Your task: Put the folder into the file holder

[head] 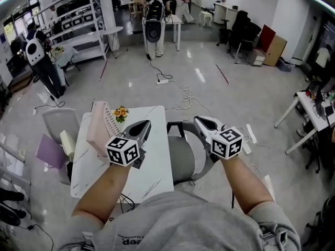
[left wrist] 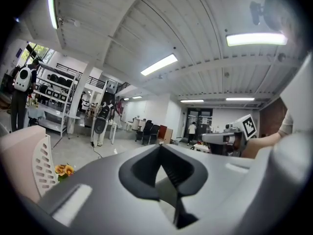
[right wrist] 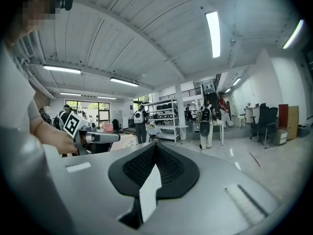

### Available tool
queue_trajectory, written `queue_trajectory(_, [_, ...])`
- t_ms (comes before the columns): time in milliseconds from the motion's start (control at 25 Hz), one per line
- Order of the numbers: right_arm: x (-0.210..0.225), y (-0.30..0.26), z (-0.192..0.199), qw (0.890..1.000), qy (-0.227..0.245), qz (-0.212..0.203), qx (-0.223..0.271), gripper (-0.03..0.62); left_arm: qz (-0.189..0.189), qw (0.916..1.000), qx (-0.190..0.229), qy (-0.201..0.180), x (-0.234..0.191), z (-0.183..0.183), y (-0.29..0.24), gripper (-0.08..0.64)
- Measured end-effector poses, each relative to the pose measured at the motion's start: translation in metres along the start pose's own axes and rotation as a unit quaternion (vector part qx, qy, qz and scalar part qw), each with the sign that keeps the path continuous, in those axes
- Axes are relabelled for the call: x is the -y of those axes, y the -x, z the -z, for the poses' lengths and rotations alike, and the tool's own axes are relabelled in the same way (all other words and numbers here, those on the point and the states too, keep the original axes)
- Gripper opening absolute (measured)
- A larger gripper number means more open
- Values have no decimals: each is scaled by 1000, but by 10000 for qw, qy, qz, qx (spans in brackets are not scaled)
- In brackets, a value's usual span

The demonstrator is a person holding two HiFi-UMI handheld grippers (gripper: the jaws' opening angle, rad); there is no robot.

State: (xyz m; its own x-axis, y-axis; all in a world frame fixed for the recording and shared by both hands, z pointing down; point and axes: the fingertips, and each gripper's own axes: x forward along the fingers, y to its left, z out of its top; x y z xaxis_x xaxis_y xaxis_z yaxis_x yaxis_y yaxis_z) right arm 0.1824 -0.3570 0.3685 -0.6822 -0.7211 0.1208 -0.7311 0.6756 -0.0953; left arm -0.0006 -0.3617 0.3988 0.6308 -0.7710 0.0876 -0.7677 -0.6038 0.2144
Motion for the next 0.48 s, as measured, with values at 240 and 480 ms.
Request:
queue_trajectory(240, [-9, -5, -1, 9999, 57, 61, -68, 3, -78, 9998, 96, 131, -22, -7, 19, 58])
queue_trajectory(480, [-9, -10, -4, 10000, 83, 10, -36, 3, -144, 9997, 158, 142, -21, -8, 17, 58])
